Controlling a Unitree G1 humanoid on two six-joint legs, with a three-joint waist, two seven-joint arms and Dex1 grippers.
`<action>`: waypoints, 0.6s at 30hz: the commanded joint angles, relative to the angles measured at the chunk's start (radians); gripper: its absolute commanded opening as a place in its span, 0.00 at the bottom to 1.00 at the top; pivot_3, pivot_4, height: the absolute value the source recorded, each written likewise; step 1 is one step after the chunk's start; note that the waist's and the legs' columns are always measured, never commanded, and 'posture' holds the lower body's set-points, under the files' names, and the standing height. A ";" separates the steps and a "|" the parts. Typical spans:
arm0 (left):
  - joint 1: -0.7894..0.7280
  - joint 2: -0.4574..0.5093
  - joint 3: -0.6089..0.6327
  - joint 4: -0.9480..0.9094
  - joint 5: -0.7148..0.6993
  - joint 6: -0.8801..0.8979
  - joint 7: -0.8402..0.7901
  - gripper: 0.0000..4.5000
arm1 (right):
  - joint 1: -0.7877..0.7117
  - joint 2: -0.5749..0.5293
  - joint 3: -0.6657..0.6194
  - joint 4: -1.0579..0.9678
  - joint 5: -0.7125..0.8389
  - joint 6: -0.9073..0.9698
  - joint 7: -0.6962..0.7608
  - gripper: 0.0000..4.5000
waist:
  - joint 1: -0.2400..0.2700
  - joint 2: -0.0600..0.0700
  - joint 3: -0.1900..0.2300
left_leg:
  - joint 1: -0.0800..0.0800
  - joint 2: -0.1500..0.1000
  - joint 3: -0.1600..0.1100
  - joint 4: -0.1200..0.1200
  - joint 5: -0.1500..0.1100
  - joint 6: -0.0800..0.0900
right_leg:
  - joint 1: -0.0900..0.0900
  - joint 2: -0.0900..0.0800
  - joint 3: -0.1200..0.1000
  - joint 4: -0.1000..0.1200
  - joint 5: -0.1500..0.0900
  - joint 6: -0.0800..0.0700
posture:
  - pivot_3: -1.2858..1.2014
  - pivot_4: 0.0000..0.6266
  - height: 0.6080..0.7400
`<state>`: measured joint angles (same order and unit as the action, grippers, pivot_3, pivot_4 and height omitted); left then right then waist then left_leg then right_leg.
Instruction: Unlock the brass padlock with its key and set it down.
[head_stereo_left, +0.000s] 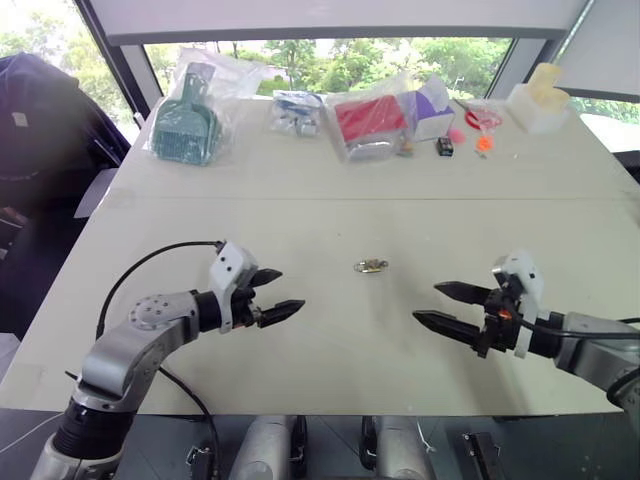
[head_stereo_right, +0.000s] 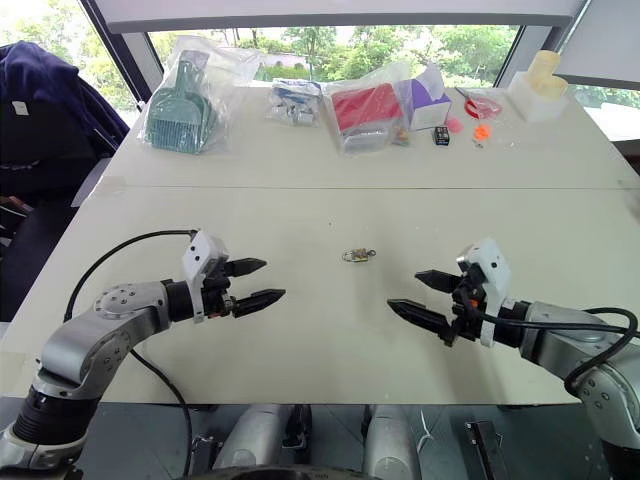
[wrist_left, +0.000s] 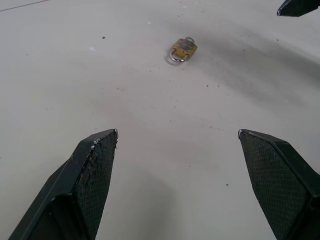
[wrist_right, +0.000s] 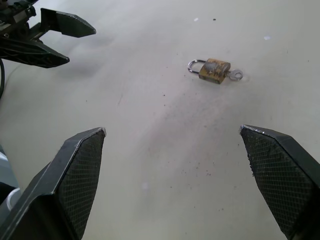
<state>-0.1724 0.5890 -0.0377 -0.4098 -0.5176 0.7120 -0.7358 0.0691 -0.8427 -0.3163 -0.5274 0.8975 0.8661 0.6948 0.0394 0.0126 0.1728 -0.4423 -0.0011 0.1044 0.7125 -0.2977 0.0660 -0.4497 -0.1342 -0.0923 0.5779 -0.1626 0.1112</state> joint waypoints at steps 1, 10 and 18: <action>-0.023 0.011 0.011 -0.006 0.013 -0.031 -0.005 0.90 | -0.009 0.010 -0.001 -0.018 -0.002 -0.017 0.004 0.99 | 0.000 0.000 0.000 | 0.000 0.000 0.000 0.000 0.000 0.000 | 0.000 0.000 0.000 0.000 0.000 0.000 | 0.52 0.24 0.96; -0.040 0.017 0.006 0.011 0.016 -0.025 -0.025 0.90 | -0.006 0.035 0.011 -0.037 -0.008 -0.014 -0.013 0.99 | -0.001 0.000 0.000 | 0.000 0.000 0.000 0.000 0.000 0.000 | 0.000 0.000 0.000 0.000 0.000 0.000 | 0.52 0.24 0.96; -0.134 0.029 -0.020 0.068 0.028 -0.037 -0.083 0.90 | -0.051 0.050 0.037 -0.019 -0.011 -0.009 -0.034 0.99 | 0.000 0.000 0.000 | 0.000 0.000 0.000 0.000 0.000 0.000 | 0.000 0.000 0.000 0.000 0.000 0.000 | 0.52 0.24 0.96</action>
<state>-0.2839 0.6079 -0.0605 -0.3363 -0.4895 0.6983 -0.8006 0.0341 -0.7993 -0.2755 -0.5292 0.8853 0.8663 0.6648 0.0393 0.0126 0.1728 -0.4423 -0.0011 0.1045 0.7126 -0.2975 0.0657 -0.4499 -0.1341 -0.0923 0.5781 -0.1624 0.1111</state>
